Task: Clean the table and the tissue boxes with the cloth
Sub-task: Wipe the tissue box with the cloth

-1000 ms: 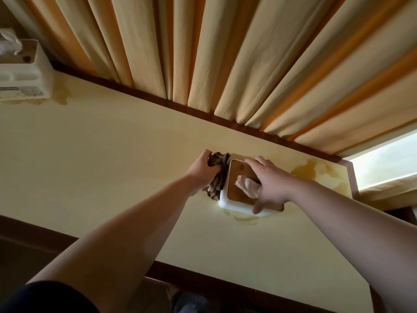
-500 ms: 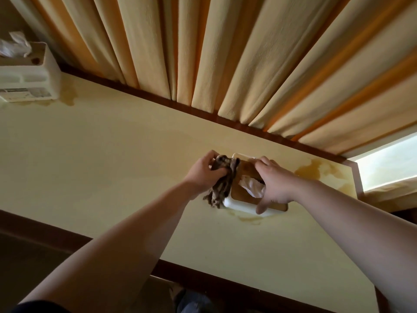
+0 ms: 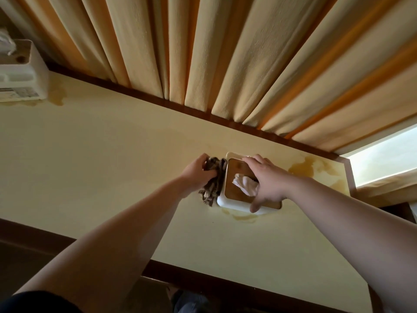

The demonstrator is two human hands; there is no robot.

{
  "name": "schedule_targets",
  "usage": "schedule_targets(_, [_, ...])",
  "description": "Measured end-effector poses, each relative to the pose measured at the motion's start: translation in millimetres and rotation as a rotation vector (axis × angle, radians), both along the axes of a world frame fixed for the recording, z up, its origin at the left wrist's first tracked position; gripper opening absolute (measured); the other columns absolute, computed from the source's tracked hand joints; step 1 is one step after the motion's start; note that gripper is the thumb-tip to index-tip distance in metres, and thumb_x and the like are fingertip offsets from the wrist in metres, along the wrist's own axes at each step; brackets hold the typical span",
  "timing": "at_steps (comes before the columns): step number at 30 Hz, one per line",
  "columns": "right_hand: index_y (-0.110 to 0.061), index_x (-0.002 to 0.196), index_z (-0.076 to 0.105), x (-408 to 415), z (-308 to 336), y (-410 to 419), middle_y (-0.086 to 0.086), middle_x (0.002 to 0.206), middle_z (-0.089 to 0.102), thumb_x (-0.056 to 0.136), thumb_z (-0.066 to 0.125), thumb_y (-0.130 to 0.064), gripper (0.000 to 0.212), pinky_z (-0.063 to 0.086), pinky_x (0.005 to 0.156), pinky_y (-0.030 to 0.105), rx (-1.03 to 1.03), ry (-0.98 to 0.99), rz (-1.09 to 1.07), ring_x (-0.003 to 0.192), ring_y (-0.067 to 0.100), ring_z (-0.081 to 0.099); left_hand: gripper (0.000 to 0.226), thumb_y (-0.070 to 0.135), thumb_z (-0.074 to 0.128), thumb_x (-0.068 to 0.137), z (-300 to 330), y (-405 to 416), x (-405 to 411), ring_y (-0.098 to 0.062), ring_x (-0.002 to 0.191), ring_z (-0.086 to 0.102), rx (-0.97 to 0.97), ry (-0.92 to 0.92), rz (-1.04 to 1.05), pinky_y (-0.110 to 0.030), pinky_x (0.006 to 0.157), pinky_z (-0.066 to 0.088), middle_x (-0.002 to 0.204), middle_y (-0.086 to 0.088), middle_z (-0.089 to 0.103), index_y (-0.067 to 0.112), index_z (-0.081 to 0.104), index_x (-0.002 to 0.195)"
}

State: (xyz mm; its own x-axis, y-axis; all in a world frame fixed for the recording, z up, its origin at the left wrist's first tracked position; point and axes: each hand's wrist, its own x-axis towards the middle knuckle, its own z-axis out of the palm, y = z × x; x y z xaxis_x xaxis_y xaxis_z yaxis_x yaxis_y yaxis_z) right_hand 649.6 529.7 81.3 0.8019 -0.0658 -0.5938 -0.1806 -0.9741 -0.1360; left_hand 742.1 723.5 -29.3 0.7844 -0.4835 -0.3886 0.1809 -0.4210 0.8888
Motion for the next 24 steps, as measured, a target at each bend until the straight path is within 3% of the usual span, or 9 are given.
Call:
schedule_targets(4, [-0.030,0.164,0.002,-1.3,0.6,-1.9,-0.012,0.159,0.015,0.046,0.100,-0.056,0.155,0.037,0.118,0.044,0.004,-0.006,0.014,0.153,0.022,0.017,0.021,0.029,0.062,0.074,-2.0,16.3,-35.5,-0.020,0.076,0.055,-0.046,0.052,0.031,-0.035,0.069,0.048,0.084,-0.001,0.063,0.025,0.054,0.093])
schedule_targets(8, [-0.032,0.163,0.003,-0.8,0.9,-2.2,-0.011,0.156,0.018,0.044,0.100,-0.057,0.155,0.039,0.117,0.046,0.011,0.001,0.012,0.152,0.023,0.020,0.022,0.030,0.063,0.073,7.2,26.4,-50.4,-0.017,0.077,0.058,-0.148,0.049,0.062,-0.036,0.071,0.053,0.084,-0.001,0.064,0.027,0.057,0.094])
schedule_targets(14, [-0.027,0.163,0.007,1.2,-0.8,-3.7,-0.009,0.156,0.019,0.042,0.101,-0.058,0.156,0.036,0.120,0.047,0.007,0.014,-0.006,0.151,0.024,0.022,0.010,0.022,0.066,0.095,27.6,9.8,-29.3,-0.017,0.083,0.066,-0.130,-0.053,0.057,-0.030,0.067,0.055,0.093,-0.002,0.069,0.023,0.059,0.101])
schedule_targets(24, [-0.031,0.164,0.003,0.5,-3.4,-5.1,-0.010,0.166,0.011,0.046,0.102,-0.051,0.156,0.033,0.122,0.050,0.028,0.003,-0.030,0.156,0.026,0.016,0.016,0.031,0.065,0.095,7.2,-31.0,22.3,-0.031,0.097,0.067,-0.039,0.025,0.123,-0.050,0.088,0.059,0.100,-0.006,0.069,0.022,0.058,0.107])
